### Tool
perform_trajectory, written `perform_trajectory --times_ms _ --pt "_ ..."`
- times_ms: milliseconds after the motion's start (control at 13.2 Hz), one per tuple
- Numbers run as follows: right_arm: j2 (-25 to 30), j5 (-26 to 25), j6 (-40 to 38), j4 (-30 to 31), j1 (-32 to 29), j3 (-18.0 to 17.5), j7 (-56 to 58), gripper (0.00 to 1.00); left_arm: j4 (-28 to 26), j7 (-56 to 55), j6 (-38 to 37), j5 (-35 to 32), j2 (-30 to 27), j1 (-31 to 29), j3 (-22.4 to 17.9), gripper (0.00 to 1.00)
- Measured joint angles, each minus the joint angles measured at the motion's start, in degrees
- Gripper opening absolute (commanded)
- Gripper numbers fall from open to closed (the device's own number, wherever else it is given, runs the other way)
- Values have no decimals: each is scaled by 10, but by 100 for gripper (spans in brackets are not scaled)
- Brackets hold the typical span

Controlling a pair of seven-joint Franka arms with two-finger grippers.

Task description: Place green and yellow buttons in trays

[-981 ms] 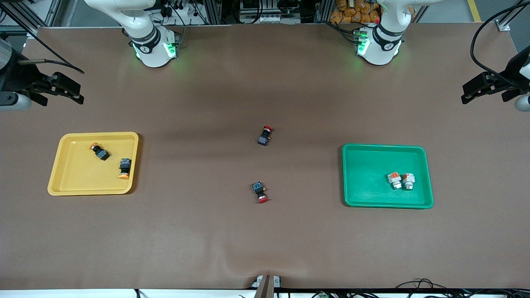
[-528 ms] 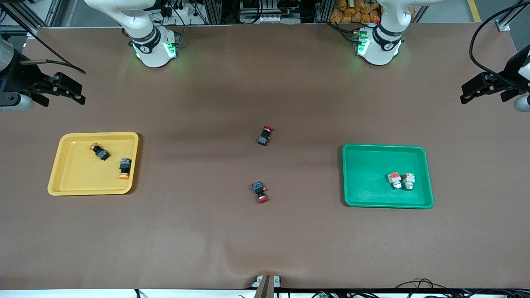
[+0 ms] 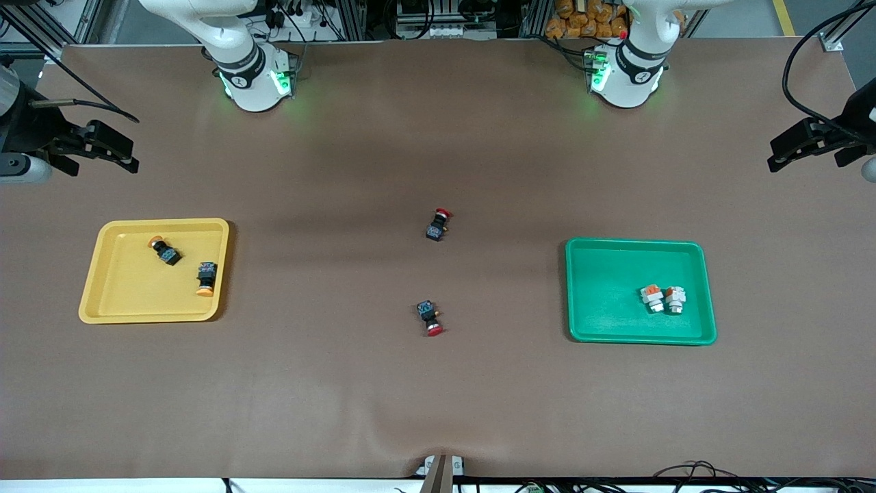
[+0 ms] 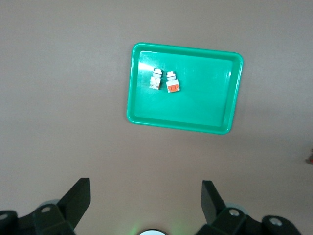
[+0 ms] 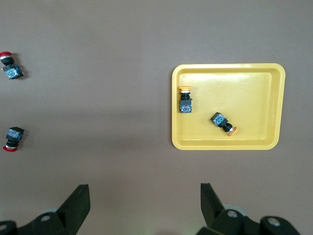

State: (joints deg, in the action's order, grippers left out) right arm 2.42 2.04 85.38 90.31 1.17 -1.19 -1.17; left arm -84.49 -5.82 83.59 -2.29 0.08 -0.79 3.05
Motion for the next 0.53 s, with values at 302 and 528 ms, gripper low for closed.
perform_trajectory --times_ms 302,528 --pt "0 0 0 0 0 0 0 100 4 0 -6 0 0 0 -1 100" --pt "0 0 -1 0 1 0 0 100 4 0 -7 0 0 0 -1 100"
